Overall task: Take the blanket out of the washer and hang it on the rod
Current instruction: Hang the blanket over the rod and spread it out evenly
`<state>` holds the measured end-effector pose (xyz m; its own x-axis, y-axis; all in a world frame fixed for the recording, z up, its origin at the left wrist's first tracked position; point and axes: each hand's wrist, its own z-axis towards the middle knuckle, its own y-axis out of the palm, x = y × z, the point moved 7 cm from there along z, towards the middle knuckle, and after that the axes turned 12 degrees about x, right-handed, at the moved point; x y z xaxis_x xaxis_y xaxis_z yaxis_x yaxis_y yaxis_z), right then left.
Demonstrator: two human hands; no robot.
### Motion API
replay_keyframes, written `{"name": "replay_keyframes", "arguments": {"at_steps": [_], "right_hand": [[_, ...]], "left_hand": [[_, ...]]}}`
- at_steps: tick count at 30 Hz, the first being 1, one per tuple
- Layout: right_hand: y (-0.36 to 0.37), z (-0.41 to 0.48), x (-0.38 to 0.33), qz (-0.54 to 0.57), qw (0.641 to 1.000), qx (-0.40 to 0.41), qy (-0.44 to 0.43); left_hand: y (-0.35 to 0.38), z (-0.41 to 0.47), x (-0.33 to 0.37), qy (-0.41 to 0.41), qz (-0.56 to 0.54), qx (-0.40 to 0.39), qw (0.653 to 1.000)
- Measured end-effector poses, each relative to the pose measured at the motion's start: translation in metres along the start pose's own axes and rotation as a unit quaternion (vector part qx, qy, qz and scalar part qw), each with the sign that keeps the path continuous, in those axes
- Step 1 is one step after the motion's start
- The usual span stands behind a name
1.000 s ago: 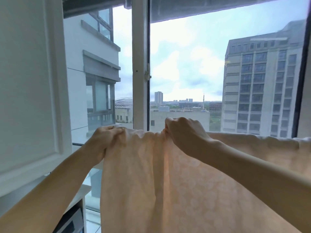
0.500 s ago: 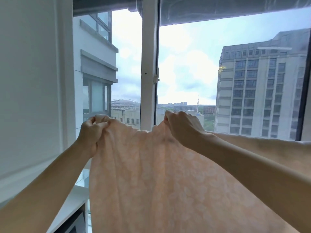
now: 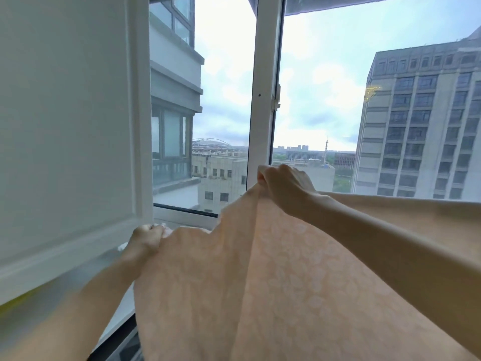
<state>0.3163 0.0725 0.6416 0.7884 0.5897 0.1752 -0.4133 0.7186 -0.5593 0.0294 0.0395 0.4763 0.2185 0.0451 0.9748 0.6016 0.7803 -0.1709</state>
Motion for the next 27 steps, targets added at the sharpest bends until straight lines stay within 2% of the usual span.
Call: {"name": "replay_keyframes", "arguments": {"at_steps": [4,7,8,11,13,15,17,19,21,22,24,27], "right_hand": [[0.003,-0.003,-0.002,0.008,1.0,-0.006,-0.011],[0.003,-0.003,-0.002,0.02,1.0,0.006,-0.012],[0.004,-0.003,-0.003,0.023,1.0,0.009,-0.013],[0.005,-0.005,-0.007,0.036,0.999,0.018,-0.023],[0.006,-0.008,-0.007,0.048,0.998,0.022,-0.027],[0.007,-0.009,-0.005,0.06,0.998,0.024,-0.026],[0.008,-0.009,-0.001,0.079,0.996,0.02,-0.023],[0.009,-0.01,0.001,0.101,0.995,0.002,-0.023],[0.009,-0.012,0.005,0.119,0.992,-0.022,-0.023],[0.007,-0.014,0.008,0.125,0.991,-0.031,-0.02],[0.003,-0.018,0.019,0.123,0.992,-0.037,-0.008],[-0.008,-0.026,0.035,0.103,0.993,-0.046,0.014]], "left_hand": [[0.004,-0.022,-0.033,0.026,0.107,-0.02,0.994],[0.009,-0.032,-0.049,0.052,0.214,-0.04,0.975],[0.013,-0.033,-0.055,0.055,0.279,-0.059,0.957],[0.025,-0.027,-0.076,0.056,0.469,-0.109,0.875],[0.036,-0.031,-0.07,0.081,0.508,-0.12,0.849],[0.053,-0.036,-0.052,0.125,0.515,-0.119,0.839],[0.076,-0.041,-0.027,0.185,0.426,-0.14,0.875],[0.098,-0.054,0.004,0.209,0.211,-0.216,0.93],[0.109,-0.072,0.038,0.169,-0.012,-0.283,0.944],[0.111,-0.079,0.054,0.169,-0.067,-0.29,0.939],[0.111,-0.088,0.078,0.228,-0.084,-0.264,0.934],[0.106,-0.088,0.098,0.301,-0.072,-0.182,0.933]]}}
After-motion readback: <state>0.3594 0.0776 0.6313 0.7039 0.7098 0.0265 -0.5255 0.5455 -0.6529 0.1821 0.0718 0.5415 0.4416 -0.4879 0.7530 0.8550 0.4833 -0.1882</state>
